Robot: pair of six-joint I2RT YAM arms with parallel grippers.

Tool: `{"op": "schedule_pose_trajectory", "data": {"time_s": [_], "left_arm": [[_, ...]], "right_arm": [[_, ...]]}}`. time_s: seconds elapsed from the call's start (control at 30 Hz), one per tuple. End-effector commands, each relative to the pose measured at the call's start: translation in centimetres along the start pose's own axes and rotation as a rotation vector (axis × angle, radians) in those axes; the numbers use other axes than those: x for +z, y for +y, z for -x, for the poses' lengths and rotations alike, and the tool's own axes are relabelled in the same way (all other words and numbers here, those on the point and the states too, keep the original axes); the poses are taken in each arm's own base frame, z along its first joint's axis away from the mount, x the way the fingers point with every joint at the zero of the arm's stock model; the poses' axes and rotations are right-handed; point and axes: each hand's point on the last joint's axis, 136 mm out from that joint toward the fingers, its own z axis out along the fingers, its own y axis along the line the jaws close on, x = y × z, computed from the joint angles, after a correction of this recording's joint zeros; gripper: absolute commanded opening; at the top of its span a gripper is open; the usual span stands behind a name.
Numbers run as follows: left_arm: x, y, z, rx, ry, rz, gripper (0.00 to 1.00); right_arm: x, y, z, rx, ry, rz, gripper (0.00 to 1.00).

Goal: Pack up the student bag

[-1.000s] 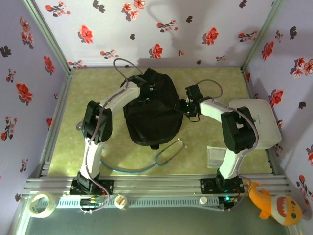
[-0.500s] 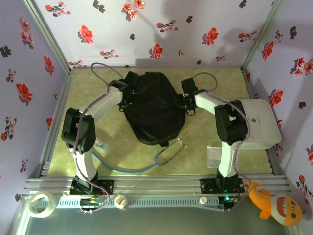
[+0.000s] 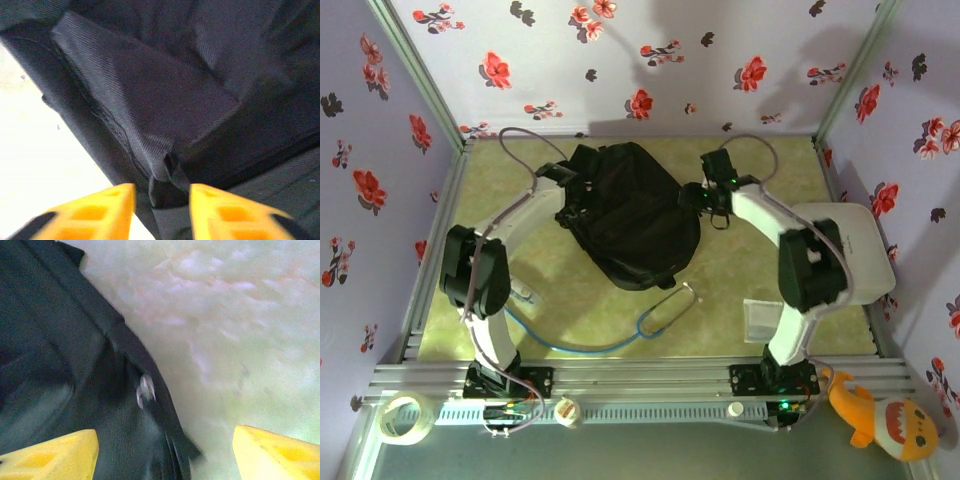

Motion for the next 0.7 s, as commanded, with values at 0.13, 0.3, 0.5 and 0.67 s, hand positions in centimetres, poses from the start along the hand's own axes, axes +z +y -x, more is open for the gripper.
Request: {"op": "schedule_pose_trajectory", "data": {"time_s": [0.13, 0.3, 0.5, 0.67], "left_arm": [[-6.1, 3.4, 1.6, -0.075, -0.136, -0.040, 0.61], [-7.7, 5.3, 1.7, -0.130, -0.193, -0.071, 0.76], [-8.3, 4.3, 1.1, -0.131, -0.227, -0.193, 0.87], [-8.3, 4.1, 0.7, -0.120, -0.218, -0.207, 0.90]], "right_arm": [[-5.5, -8.8, -10.1, 0.137, 0.089, -0.285, 0.78], [-8.8, -14.2, -15.9, 0.243, 0.102, -0.479, 0.84], [-8.7, -16.2, -21.0, 0.356, 0.200, -0.537, 0.84], [-7.7, -16.1, -22.7, 0.403, 0.228, -0.506, 0.85]]}}
